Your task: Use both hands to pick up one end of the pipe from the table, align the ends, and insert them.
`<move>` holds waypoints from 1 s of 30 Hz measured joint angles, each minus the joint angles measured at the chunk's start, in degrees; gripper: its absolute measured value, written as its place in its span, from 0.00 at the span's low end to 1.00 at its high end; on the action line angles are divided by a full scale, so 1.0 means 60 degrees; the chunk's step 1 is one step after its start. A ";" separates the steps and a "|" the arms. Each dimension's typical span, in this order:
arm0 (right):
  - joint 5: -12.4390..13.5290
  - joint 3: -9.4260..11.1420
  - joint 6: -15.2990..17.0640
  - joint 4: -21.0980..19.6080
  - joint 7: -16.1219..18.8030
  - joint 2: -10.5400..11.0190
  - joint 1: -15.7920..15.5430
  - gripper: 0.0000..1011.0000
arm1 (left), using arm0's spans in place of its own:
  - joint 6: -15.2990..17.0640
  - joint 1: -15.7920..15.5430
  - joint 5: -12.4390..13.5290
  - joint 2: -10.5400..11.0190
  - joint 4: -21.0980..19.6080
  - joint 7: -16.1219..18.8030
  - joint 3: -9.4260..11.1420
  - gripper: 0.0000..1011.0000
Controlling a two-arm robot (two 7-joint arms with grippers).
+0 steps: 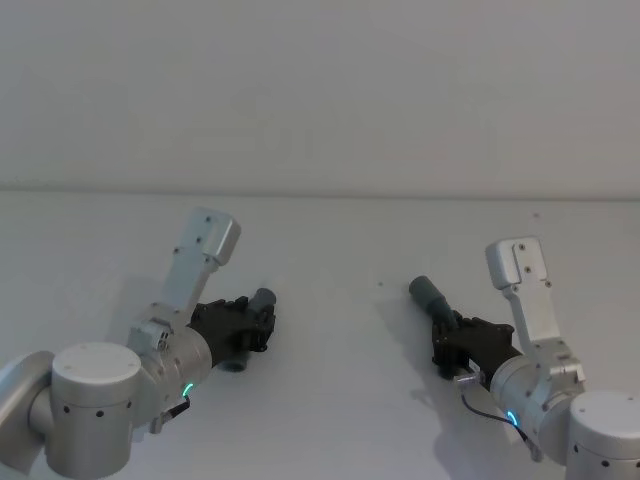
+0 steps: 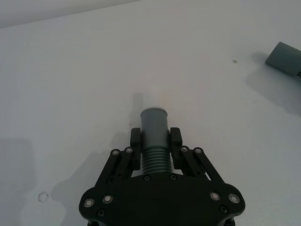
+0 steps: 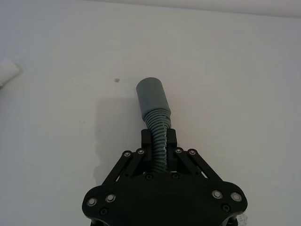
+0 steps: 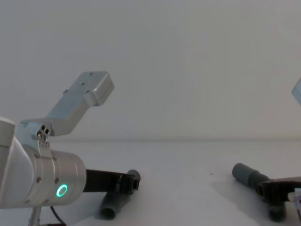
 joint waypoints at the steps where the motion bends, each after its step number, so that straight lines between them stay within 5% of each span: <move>1: 0.0000 0.0000 0.0000 0.0000 -0.0001 -0.0001 0.0000 0.15 | 0.0000 0.0000 0.0000 0.0000 0.0000 0.0000 -0.0001 0.34; 15: 0.0099 0.0113 -0.0436 -0.0033 0.0245 0.0005 -0.0067 0.14 | -0.0094 -0.0134 0.0081 0.0086 -0.0011 -0.0241 0.0089 0.34; 30: 0.0743 0.0613 -0.2179 -0.0233 0.1344 0.0157 -0.0181 0.14 | -0.0686 -0.0662 0.0333 0.0514 -0.0465 -0.1100 0.0323 0.34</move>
